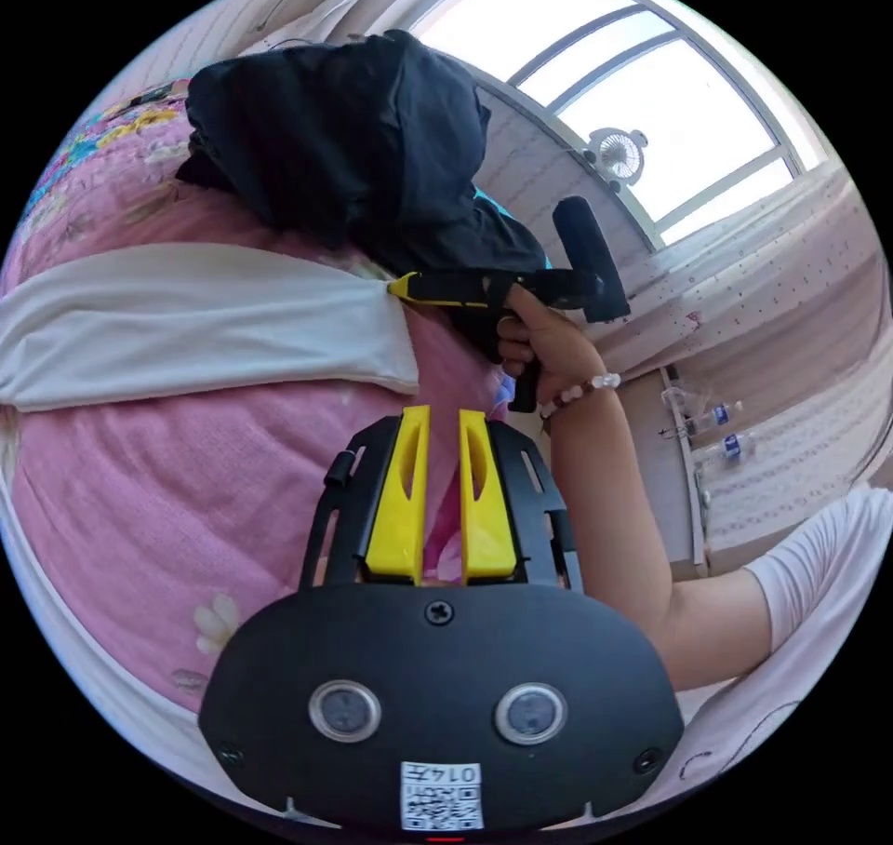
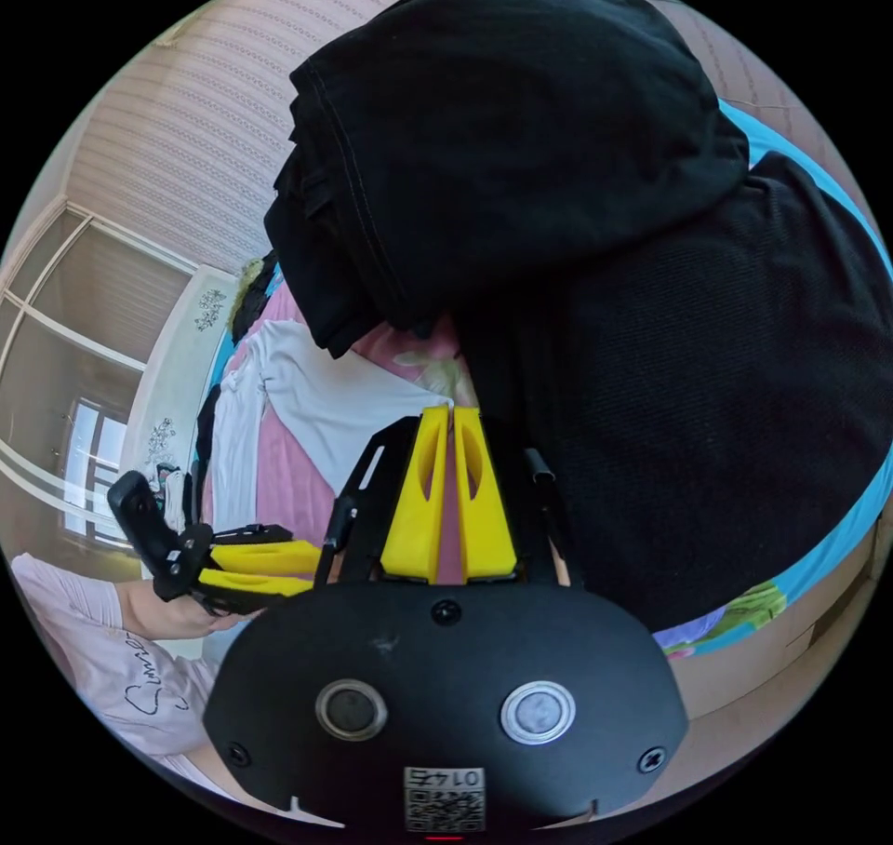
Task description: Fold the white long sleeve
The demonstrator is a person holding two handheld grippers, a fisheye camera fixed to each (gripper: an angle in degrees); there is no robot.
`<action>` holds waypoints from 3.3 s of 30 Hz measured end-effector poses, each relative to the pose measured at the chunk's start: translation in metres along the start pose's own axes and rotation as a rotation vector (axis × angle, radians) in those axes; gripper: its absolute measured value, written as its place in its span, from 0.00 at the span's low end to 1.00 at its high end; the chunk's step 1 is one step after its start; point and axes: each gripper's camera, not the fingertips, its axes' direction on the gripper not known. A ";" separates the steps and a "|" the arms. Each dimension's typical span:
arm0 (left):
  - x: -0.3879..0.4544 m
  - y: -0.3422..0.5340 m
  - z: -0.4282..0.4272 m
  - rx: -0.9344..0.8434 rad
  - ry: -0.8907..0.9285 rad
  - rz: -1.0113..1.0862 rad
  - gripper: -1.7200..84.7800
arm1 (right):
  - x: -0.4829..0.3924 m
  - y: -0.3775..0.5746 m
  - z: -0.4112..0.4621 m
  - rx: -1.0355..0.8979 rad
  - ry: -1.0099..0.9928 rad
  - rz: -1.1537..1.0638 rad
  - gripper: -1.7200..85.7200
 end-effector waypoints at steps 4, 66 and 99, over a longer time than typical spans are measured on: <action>0.030 0.003 -0.028 0.099 -0.283 0.215 0.09 | 0.012 -0.006 0.013 0.010 0.009 0.002 0.02; -0.485 0.330 -0.896 0.378 -0.503 -0.568 0.02 | -0.343 0.273 0.854 -0.221 0.082 -0.886 0.01; -0.390 0.271 -1.027 0.281 -0.461 -0.491 0.04 | 0.022 0.081 0.930 -0.167 -0.092 -0.460 0.05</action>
